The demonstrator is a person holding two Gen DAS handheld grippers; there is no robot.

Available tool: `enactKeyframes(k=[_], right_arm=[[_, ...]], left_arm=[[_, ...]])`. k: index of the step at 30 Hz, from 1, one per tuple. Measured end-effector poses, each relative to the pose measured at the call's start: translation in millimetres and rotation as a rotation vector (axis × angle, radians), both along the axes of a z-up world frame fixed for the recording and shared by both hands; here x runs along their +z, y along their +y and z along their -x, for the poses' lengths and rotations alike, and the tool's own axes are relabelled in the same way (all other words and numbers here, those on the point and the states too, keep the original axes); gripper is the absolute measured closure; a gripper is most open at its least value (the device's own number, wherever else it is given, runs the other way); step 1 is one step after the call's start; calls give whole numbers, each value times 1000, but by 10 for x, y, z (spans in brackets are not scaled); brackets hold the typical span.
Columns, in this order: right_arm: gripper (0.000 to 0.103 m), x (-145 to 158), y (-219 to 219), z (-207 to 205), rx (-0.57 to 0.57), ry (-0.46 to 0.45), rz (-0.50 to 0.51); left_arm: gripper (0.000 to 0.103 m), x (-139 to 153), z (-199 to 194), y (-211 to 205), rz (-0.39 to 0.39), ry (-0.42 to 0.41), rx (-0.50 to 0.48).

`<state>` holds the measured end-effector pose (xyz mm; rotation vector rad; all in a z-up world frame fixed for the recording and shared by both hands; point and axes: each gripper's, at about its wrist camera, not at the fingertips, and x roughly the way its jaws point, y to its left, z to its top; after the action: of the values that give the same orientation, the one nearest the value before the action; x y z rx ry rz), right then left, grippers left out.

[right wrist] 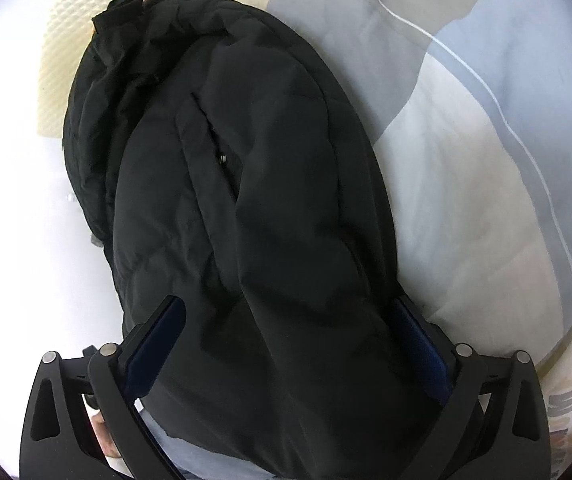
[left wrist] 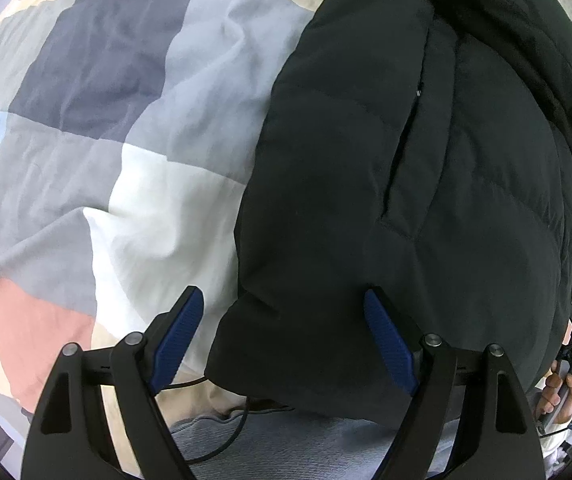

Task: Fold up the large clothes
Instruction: 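Close the right gripper on the jacket hem while the left gripper grasps it too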

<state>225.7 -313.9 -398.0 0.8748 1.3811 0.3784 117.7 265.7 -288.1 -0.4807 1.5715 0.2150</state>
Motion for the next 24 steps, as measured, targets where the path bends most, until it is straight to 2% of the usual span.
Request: enactKeyframes(k=[1,2,4,7,9,13,17,19,24], right_arm=[[25,35,30,-27,17,-9,-1],[33,66,51,-25,34,-22,5],[66,168,121,-9,53,-66,34],[84,249,178,41,68,-136,40],[89,355,210,63,71,-207,23],[90,449,227,123,77,-263,21],[87,352,268,158,60,-208,45],[76,266,324,140,50,-162,49],[65,184,320,152,40,-125,76]], left_arm=[[21,6,-4,18,4,1,-1],[21,16,7,20,8,2,-1],[21,4,31,-31,13,7,-6],[21,40,-54,-38,16,11,-9],[21,10,-54,-36,25,15,-4],[21,-72,-57,-25,26,31,-7],[21,-194,-101,-63,18,78,-37],[20,-300,-130,-57,39,108,-36],[13,-501,-175,-5,74,157,-23]])
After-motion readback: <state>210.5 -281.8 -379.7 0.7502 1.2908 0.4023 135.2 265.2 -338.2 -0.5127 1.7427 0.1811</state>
